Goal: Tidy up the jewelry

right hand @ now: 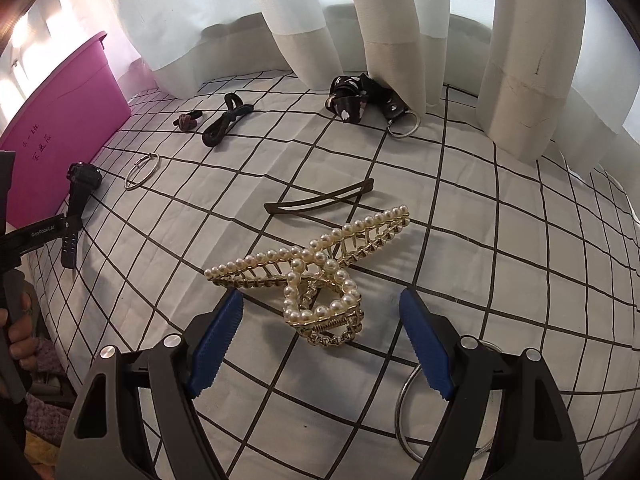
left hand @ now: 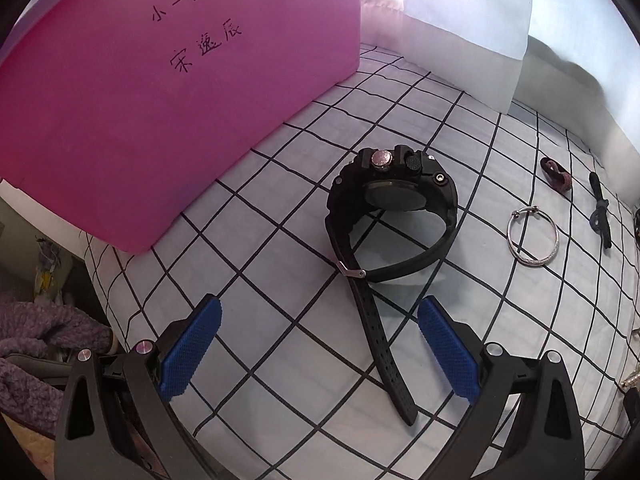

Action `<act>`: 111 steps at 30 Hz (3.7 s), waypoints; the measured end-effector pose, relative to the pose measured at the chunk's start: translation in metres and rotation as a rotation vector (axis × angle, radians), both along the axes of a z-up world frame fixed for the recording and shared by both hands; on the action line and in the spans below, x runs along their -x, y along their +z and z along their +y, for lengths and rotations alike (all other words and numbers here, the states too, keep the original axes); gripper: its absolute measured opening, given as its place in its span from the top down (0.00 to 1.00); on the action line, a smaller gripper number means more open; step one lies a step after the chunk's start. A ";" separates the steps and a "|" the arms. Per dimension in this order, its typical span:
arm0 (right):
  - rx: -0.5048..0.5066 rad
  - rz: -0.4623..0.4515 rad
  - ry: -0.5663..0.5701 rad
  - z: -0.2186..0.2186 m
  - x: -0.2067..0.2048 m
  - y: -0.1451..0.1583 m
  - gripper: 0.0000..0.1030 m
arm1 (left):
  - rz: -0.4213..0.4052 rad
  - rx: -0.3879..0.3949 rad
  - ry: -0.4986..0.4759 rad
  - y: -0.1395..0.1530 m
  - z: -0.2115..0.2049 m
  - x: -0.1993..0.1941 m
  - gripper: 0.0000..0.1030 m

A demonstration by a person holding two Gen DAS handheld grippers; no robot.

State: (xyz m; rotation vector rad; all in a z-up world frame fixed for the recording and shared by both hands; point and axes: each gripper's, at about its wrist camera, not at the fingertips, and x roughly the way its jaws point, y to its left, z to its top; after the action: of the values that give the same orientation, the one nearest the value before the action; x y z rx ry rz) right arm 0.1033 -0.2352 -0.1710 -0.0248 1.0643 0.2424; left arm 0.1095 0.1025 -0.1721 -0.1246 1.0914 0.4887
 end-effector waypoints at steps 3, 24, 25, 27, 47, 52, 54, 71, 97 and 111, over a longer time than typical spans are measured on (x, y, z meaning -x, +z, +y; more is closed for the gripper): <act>0.044 -0.013 -0.003 0.006 0.000 -0.002 0.25 | 0.003 -0.003 -0.012 -0.005 0.002 -0.007 0.05; 0.098 -0.051 -0.020 0.016 -0.003 -0.005 0.26 | -0.060 -0.052 -0.076 -0.001 -0.012 -0.018 0.21; 0.099 -0.052 -0.019 0.015 -0.002 -0.005 0.26 | -0.065 -0.050 -0.091 0.000 -0.015 -0.017 0.30; 0.096 -0.055 -0.019 0.015 0.000 -0.004 0.27 | -0.072 -0.050 -0.123 0.001 -0.023 -0.017 0.44; 0.053 -0.093 0.040 0.010 0.012 0.020 0.70 | -0.115 0.032 -0.126 0.015 -0.034 0.007 0.79; 0.025 -0.096 0.056 0.008 0.016 0.029 0.70 | -0.132 0.066 -0.108 0.027 -0.037 0.022 0.81; 0.021 -0.105 0.068 0.008 0.018 0.033 0.70 | -0.136 0.077 -0.102 0.032 -0.039 0.027 0.81; -0.020 -0.111 0.151 0.001 0.020 0.050 0.70 | -0.205 0.108 -0.054 0.069 -0.049 0.055 0.94; -0.164 -0.239 0.363 0.037 -0.003 0.134 0.70 | -0.347 0.068 -0.003 0.181 -0.065 0.098 0.93; -0.250 -0.348 0.411 0.170 -0.057 0.204 0.70 | -0.507 0.013 -0.151 0.277 0.011 0.052 0.99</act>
State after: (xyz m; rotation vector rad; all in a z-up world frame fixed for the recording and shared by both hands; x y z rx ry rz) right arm 0.1598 -0.0652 0.0330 -0.0588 0.6682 0.7157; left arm 0.0570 0.1134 0.1045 -0.1655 0.6014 0.2906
